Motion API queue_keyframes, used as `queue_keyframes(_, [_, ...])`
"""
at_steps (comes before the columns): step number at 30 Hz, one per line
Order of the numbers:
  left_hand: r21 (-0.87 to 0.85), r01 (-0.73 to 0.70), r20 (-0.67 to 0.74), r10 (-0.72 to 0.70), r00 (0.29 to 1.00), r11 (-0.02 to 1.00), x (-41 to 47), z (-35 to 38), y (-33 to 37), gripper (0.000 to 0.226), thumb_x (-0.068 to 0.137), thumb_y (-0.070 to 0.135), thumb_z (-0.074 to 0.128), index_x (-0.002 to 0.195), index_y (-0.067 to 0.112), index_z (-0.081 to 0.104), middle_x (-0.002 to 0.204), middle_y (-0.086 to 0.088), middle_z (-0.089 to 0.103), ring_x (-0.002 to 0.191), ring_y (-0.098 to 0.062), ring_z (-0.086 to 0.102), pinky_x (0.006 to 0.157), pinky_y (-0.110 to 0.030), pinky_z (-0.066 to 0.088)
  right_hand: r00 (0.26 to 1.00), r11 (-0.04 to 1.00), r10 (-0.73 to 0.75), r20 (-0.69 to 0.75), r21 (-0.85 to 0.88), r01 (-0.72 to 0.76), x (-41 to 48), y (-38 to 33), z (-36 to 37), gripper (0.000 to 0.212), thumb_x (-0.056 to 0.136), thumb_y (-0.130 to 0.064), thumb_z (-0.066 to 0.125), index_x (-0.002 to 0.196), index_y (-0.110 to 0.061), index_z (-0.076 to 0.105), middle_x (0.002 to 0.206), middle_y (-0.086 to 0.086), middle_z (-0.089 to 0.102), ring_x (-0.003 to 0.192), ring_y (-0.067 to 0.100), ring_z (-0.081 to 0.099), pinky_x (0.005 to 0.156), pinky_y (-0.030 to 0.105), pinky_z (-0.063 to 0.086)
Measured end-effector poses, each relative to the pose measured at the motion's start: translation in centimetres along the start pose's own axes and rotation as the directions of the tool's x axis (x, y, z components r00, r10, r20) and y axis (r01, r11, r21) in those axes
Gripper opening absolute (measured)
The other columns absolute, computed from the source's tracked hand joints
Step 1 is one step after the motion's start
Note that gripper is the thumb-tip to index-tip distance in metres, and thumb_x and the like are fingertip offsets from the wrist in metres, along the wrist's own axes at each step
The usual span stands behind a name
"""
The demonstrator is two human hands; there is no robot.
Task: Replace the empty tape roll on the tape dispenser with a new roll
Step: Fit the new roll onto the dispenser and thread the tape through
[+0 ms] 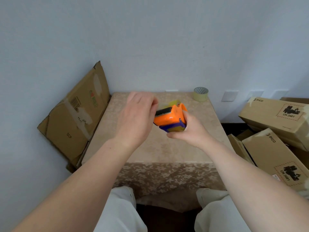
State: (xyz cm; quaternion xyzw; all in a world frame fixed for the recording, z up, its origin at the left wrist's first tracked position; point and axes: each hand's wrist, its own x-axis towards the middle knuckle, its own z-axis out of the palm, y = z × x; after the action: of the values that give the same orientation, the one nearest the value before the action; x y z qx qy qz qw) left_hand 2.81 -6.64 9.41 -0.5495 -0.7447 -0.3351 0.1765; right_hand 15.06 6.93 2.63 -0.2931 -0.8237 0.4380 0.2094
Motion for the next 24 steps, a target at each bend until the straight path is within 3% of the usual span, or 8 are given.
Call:
queue_keyframes(2, [0.012,0.023,-0.027,-0.023,0.999,1.000,0.3,0.4,-0.4,0.013,0.092,0.015,0.045,0.089,0.011,0.057,0.088,0.007,0.045,0.090,-0.011,0.033,0.070,-0.017,0.023,1.000,1.000,0.018,0.022,-0.001,-0.018,0.0,-0.1,0.0,0.057,0.056,-0.027,0.087,0.106,-0.020,0.061,0.096,0.001,0.071,0.085,0.015,0.068,0.077,0.035,0.057])
queue_keyframes(5, [0.025,0.113,-0.001,-0.113,0.994,0.993,0.8,0.7,-0.7,0.015,0.094,0.016,0.043,0.091,0.010,0.056,0.087,0.004,0.048,0.087,-0.012,0.036,0.069,-0.021,0.025,0.997,0.999,0.037,0.062,0.023,-0.038,-0.2,0.0,-0.2,0.050,0.056,-0.027,0.087,0.101,-0.022,0.064,0.091,-0.001,0.072,0.081,0.014,0.069,0.071,0.034,0.059])
queue_keyframes(10, [0.091,0.230,0.079,-0.237,0.968,0.969,2.0,1.5,-2.5,0.014,0.093,0.013,0.042,0.086,0.012,0.054,0.088,-0.008,0.057,0.086,-0.024,0.049,0.066,-0.029,0.029,0.975,0.996,0.053,0.217,0.052,-0.066,-1.1,-0.6,-0.7,0.031,0.068,-0.025,0.083,0.088,-0.033,0.061,0.079,-0.012,0.068,0.066,-0.006,0.064,0.057,0.010,0.046])
queue_keyframes(13, [0.091,0.339,0.152,-0.350,0.924,0.936,2.5,2.0,-4.0,0.016,0.094,0.012,0.043,0.094,0.005,0.057,0.101,-0.015,0.062,0.098,-0.029,0.053,0.071,-0.029,0.029,0.956,0.992,0.097,0.278,0.057,-0.117,-1.0,-1.1,-0.7,0.025,0.071,-0.031,0.082,0.086,-0.031,0.062,0.077,-0.012,0.069,0.067,-0.002,0.066,0.061,0.017,0.048])
queue_keyframes(17, [0.120,0.357,0.178,-0.374,0.910,0.926,2.3,2.3,-4.5,0.017,0.094,0.010,0.043,0.097,0.002,0.057,0.106,-0.019,0.061,0.102,-0.033,0.052,0.073,-0.030,0.030,0.932,0.984,0.140,0.334,0.061,-0.170,-0.6,-1.5,-0.8,0.027,0.072,-0.037,0.079,0.092,-0.027,0.064,0.081,-0.009,0.071,0.073,0.009,0.067,0.067,0.024,0.049])
queue_keyframes(21, [0.147,0.331,0.113,-0.349,0.930,0.932,2.2,2.4,-3.9,0.017,0.094,0.011,0.041,0.096,0.003,0.057,0.103,-0.018,0.061,0.100,-0.031,0.050,0.069,-0.031,0.029,0.922,0.974,0.182,0.342,0.064,-0.216,-0.2,-2.1,-1.1,0.032,0.076,-0.036,0.076,0.102,-0.021,0.066,0.087,-0.006,0.072,0.074,0.008,0.067,0.065,0.020,0.049])
queue_keyframes(24, [0.108,0.348,0.068,-0.356,0.932,0.931,2.2,2.7,-3.8,0.019,0.095,0.013,0.040,0.096,0.004,0.057,0.102,-0.015,0.061,0.099,-0.030,0.050,0.069,-0.031,0.028,0.920,0.965,0.207,0.332,0.086,-0.248,0.2,-2.0,-1.1,0.037,0.075,-0.036,0.076,0.106,-0.021,0.067,0.097,-0.002,0.075,0.083,0.013,0.070,0.071,0.024,0.052])
